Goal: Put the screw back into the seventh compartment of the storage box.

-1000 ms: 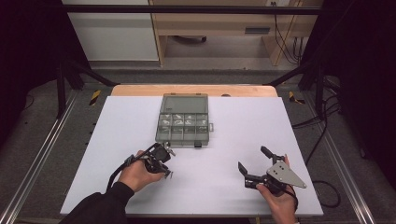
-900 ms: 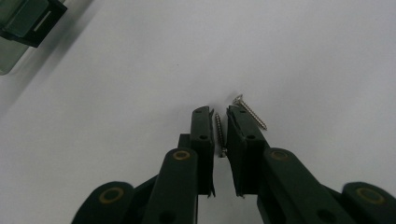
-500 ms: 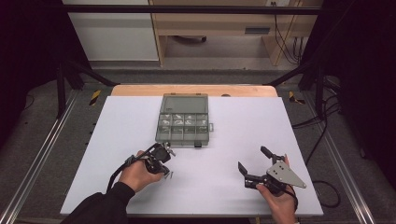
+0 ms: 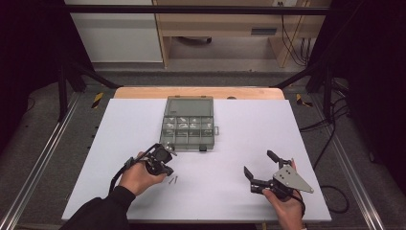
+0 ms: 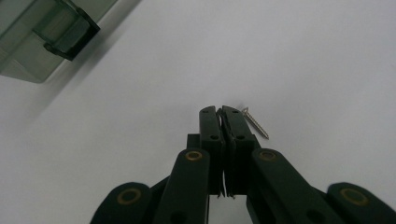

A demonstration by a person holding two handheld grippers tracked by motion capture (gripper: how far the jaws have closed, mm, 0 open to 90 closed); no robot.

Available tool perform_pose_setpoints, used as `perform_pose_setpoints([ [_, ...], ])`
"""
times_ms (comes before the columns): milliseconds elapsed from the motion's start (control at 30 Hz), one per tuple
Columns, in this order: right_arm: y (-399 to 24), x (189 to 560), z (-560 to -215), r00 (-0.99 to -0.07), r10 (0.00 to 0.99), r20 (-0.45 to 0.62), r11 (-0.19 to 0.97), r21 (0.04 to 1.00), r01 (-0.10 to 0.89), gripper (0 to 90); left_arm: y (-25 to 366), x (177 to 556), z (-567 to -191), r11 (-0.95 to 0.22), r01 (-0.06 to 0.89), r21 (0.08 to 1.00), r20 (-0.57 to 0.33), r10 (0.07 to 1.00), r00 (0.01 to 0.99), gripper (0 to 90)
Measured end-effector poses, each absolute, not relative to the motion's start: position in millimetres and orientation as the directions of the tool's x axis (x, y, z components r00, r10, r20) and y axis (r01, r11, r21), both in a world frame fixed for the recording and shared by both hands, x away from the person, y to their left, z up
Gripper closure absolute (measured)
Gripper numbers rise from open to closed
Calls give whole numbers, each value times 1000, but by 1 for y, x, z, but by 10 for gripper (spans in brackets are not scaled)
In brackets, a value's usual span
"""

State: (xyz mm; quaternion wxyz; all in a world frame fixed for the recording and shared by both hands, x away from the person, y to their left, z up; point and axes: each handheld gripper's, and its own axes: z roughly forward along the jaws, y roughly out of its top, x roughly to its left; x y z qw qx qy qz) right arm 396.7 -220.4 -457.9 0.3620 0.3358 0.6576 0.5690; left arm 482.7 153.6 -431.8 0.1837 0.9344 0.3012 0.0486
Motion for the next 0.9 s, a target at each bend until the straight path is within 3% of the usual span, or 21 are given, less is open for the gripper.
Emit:
perform_pose_setpoints([
  [333,-220,398,-459,-514,852,-100,134,991,29,45,156,488,-415,-619,561,550,-46,648,760,877],
  [900,-218,398,-461,-513,852,-103,143,989,38,45,141,501,-404,-562,493,664,-23,644,765,877],
])
